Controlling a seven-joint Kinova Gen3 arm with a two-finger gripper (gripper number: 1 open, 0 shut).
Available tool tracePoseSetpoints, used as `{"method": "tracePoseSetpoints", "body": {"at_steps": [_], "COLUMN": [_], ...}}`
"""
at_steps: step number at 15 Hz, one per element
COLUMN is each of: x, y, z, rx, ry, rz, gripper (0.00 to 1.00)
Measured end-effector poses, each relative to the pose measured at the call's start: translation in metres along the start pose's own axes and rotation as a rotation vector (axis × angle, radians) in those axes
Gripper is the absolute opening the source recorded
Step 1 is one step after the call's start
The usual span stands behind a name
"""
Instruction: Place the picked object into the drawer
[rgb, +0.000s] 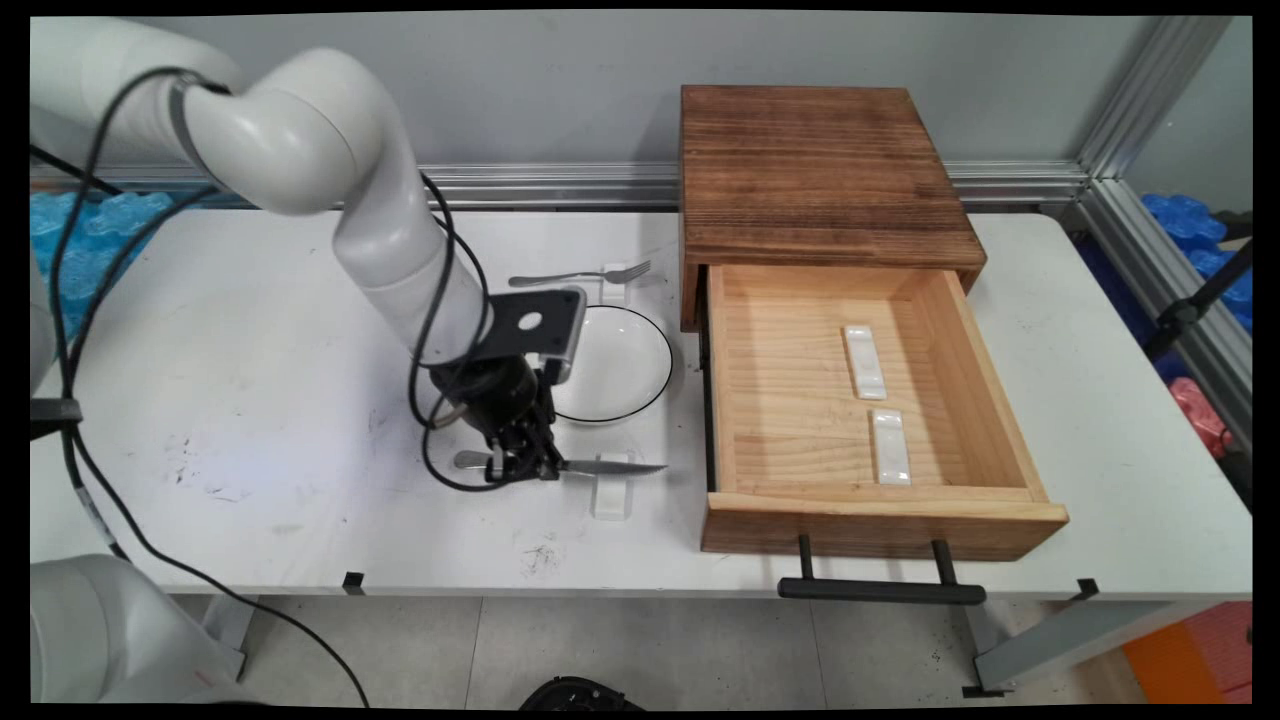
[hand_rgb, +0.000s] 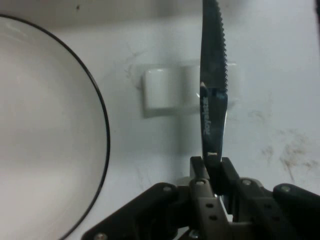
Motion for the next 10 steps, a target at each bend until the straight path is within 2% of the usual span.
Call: {"method": "tracePoseSetpoints", "body": {"at_steps": [6,10], "x": [-0.004,0.009], "y": [0.002,-0.001], "z": [-0.055,-0.095], "rx": [-0.001,0.002], "ry": [0.005,0.033], "rz": [0.016,0.009], "gripper": [0.00,0.00]}}
